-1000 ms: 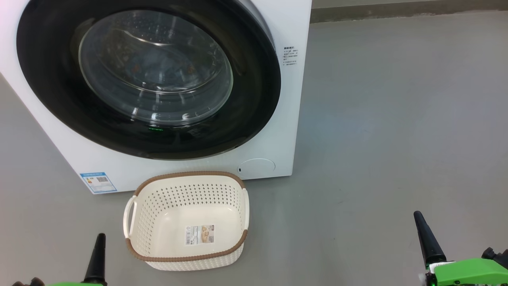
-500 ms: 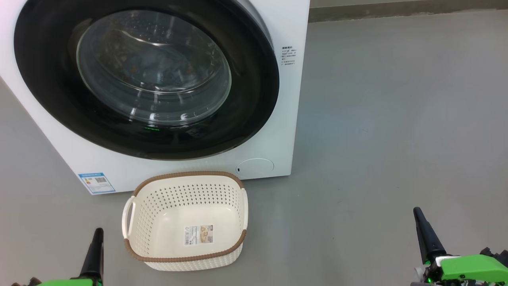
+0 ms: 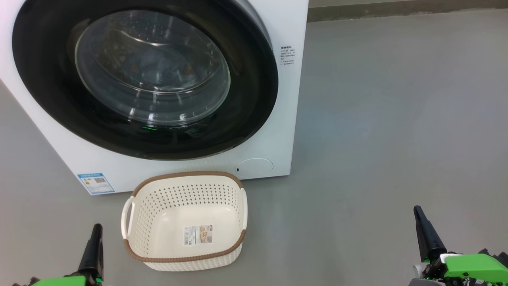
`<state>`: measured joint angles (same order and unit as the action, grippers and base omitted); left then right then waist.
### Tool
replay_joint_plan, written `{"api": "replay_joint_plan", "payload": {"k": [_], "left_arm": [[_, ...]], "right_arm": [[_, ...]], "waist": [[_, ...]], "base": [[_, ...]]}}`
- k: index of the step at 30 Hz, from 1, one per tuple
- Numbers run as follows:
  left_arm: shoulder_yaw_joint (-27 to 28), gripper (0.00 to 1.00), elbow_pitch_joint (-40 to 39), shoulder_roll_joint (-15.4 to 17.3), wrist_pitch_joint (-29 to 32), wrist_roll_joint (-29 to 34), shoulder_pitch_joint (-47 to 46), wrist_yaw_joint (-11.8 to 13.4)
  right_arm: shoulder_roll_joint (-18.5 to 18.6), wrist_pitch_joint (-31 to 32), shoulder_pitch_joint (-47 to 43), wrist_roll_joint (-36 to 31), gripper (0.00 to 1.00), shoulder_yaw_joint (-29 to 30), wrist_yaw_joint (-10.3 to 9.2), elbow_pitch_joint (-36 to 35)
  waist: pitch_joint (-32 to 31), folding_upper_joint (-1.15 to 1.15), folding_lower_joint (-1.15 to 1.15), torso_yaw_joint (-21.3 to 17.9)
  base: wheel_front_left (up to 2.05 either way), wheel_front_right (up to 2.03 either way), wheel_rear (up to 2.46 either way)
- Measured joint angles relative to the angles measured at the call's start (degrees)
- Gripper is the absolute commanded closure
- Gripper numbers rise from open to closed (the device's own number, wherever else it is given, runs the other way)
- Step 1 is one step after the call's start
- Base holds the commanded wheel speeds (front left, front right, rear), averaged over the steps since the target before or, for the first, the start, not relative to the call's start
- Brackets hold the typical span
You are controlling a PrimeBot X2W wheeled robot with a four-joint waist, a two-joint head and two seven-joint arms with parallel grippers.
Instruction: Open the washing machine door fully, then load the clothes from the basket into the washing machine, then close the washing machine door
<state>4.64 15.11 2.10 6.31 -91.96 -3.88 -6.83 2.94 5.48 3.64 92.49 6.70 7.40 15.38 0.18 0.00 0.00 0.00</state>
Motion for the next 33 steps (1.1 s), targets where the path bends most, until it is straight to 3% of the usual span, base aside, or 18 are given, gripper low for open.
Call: {"api": "replay_joint_plan", "payload": {"k": [33], "left_arm": [[0.0,1.00,0.0,-0.1,0.0,0.0,0.0,0.0]], "right_arm": [[0.0,0.3,0.0,0.0,1.00,0.4,0.00,0.0]], "waist": [[0.0,0.00,0.00,0.0]], "base": [[0.00,0.00,0.00]]}}
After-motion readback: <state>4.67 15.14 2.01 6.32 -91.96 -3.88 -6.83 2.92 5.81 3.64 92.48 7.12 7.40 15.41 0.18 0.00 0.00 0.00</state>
